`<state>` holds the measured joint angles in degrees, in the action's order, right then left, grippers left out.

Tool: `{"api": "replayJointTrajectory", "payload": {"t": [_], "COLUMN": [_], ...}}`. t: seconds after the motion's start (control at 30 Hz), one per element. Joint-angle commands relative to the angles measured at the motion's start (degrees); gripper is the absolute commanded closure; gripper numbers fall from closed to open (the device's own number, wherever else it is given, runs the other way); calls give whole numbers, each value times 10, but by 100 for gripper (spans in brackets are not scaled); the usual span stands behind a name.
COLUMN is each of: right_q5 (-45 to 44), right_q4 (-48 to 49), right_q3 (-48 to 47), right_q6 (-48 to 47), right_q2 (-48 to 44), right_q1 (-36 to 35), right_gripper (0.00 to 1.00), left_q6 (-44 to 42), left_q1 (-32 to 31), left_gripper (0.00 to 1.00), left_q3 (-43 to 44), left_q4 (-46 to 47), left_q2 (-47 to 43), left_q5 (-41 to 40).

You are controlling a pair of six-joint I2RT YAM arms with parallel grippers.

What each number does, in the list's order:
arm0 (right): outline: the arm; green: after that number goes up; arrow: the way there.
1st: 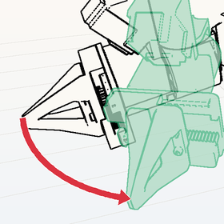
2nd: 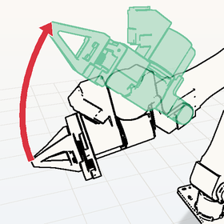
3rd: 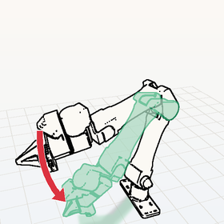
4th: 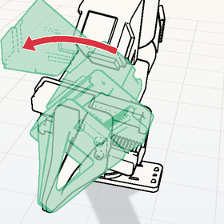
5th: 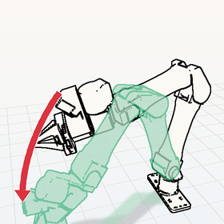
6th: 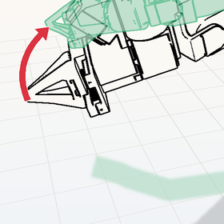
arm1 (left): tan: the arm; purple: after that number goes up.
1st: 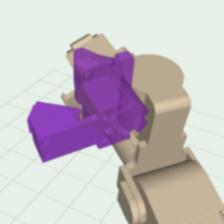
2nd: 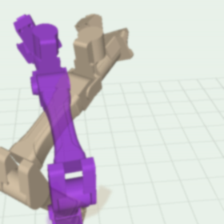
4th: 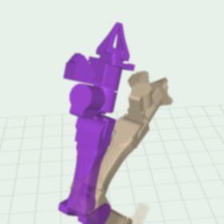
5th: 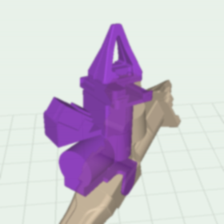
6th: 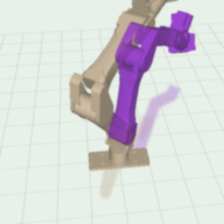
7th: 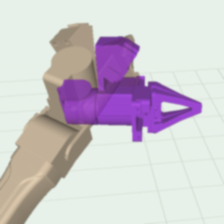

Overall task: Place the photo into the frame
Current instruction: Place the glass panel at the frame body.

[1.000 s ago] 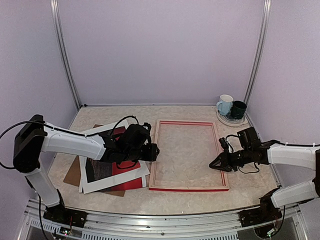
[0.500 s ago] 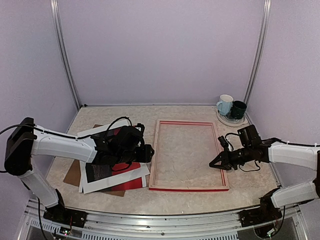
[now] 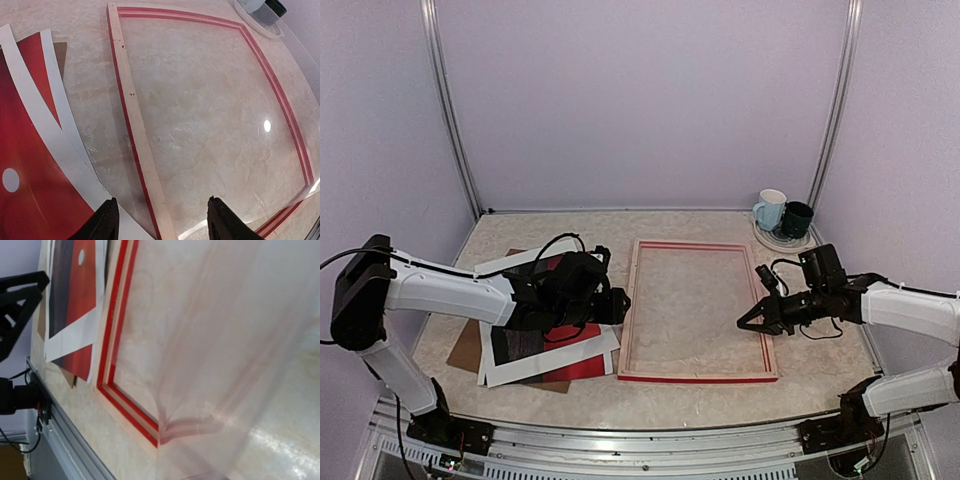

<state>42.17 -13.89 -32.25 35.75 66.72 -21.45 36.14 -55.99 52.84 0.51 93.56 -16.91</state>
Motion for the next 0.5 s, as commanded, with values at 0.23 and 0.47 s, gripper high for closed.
{"api": "replayJointTrajectory", "payload": {"t": [0.23,0.47], "right_q5": [53,71], "right_q4": [16,29], "right_q3": [-18,-18], "right_q6": [18,29], "right_q2": [-25,-30], "right_q1": [4,4], "right_gripper": [100,100], "left_q6": [9,9], "left_q1": [-7,-8], "left_gripper": [40,39], "left_q3": [-3,-5], "left_q4": [22,25], "left_q2": [18,21], "left_q5": [7,7]}}
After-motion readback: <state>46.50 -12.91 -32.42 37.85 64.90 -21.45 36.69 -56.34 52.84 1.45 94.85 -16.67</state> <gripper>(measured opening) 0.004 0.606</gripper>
